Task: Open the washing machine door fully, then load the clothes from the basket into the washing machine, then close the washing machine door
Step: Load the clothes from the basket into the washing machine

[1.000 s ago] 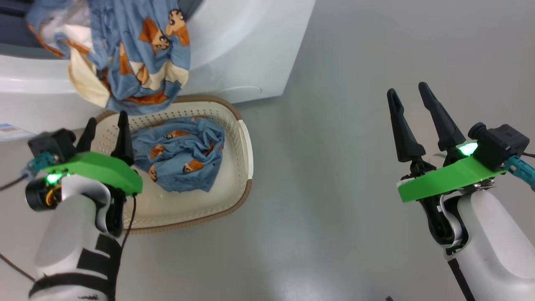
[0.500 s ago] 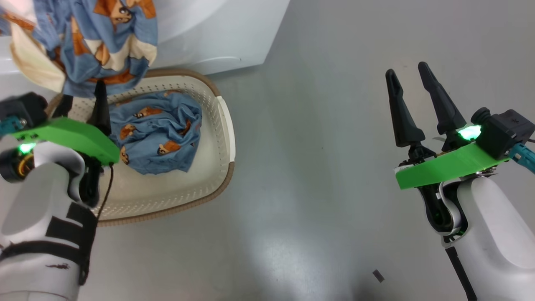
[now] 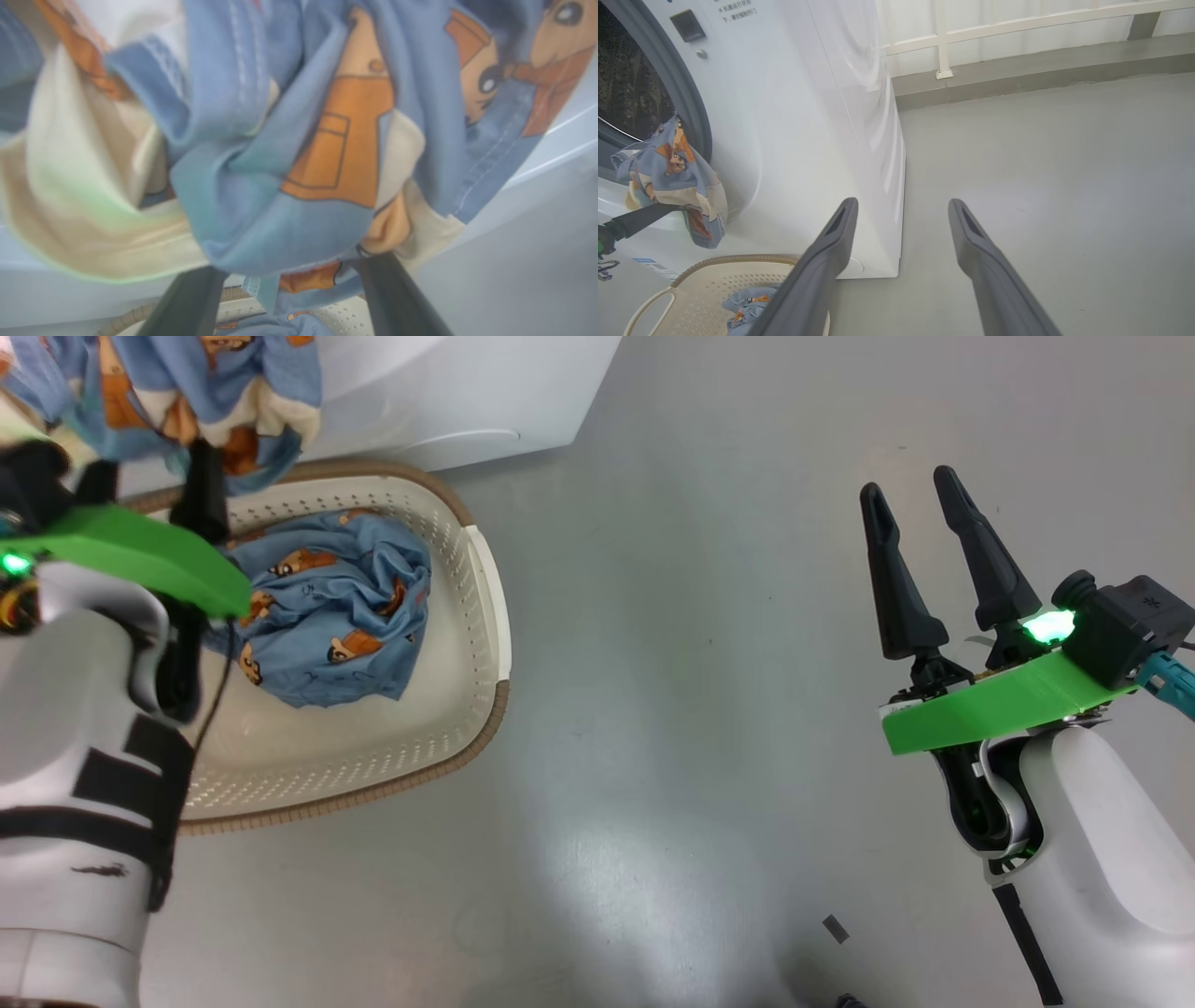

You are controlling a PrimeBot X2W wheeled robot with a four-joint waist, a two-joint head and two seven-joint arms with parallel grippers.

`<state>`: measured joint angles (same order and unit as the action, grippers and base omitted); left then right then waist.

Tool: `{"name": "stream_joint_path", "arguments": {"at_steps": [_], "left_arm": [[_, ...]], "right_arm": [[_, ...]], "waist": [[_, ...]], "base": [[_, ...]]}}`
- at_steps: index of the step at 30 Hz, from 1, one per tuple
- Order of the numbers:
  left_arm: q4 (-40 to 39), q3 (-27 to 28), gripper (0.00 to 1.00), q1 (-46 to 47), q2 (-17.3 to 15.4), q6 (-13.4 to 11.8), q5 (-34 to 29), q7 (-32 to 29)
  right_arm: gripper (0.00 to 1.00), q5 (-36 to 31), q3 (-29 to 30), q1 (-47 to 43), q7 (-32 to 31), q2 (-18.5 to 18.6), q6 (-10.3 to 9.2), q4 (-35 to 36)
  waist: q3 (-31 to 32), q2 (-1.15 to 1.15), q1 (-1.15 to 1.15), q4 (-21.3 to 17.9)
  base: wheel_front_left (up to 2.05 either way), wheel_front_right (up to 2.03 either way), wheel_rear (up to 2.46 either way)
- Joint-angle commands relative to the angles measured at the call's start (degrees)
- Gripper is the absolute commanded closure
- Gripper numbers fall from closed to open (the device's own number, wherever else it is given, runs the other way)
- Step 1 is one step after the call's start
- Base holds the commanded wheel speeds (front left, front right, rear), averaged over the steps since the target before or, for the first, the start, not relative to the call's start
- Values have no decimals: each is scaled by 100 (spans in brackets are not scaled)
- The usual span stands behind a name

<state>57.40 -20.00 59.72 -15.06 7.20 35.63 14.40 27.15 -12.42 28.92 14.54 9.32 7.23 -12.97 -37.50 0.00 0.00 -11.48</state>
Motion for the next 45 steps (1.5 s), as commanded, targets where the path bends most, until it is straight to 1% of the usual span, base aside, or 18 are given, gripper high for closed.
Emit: {"name": "stream_joint_path", "arguments": {"at_steps": [1,5,6,7,8,9,15,20,23,26,29,33,40,42,43,44,45], "left_arm": [[-164,167,0,106,-250,19,-58,54],[-306,443,0,140,-274,-31,-199,58],[-323,496,4,140,-267,-29,-233,58],[-358,546,38,140,-259,-27,-271,58],[-383,589,67,133,-250,-23,-311,58],[-411,627,100,123,-242,-20,-359,59],[-600,829,100,-47,-125,7,-608,59],[-945,908,100,-107,7,20,-764,59],[-1064,933,100,-22,75,24,-813,60],[-946,904,100,247,70,26,-835,60],[-678,822,100,704,-10,27,-870,36],[-254,770,100,1380,-145,23,-912,-165],[420,627,100,2413,-578,-42,-1144,-463],[543,583,100,2694,-703,-60,-1209,-531],[543,583,100,2694,-703,-60,-1209,-531],[638,529,100,2967,-833,-90,-1290,-582],[638,529,100,2967,-833,-90,-1290,-582]], "right_arm": [[0,-74,-41,-40,46,5,25,137],[0,-68,-70,-19,46,-13,25,128],[0,-63,-77,-15,46,-15,25,124],[0,-60,-82,-12,46,-16,25,119],[0,-57,-86,-11,46,-16,25,114],[0,-56,-90,-10,46,-17,25,108],[0,-38,-94,-45,46,-24,25,75],[0,-14,-94,-71,46,-9,25,64],[0,1,-114,-70,46,3,25,47],[0,17,-155,-58,46,11,25,40],[0,36,-202,-18,46,5,25,73],[0,51,-199,5,46,-34,25,100],[0,79,-151,-9,46,-213,25,202],[0,85,-123,-19,46,-263,25,241],[0,85,-123,-19,46,-263,25,241],[0,94,-112,-18,46,-311,25,270],[0,94,-112,-18,46,-311,25,270]], "waist": [[-3,0,0,5],[-9,0,0,-5],[-6,0,0,-7],[-1,0,0,-8],[5,0,0,-9],[13,0,0,-8],[134,0,0,44],[214,0,0,182],[238,0,0,264],[217,0,0,293],[110,0,0,240],[-81,0,0,57],[-472,0,0,-424],[-596,0,0,-532],[-596,0,0,-532],[-698,0,0,-626],[-698,0,0,-626]], "base": [[0,0,0],[0,0,0],[0,0,0],[0,0,0],[0,0,0],[0,0,0],[0,0,0],[0,0,0],[0,0,0],[0,0,0],[0,0,0],[0,0,0],[0,0,0],[0,0,0],[0,0,0],[0,0,0],[0,0,0]]}}
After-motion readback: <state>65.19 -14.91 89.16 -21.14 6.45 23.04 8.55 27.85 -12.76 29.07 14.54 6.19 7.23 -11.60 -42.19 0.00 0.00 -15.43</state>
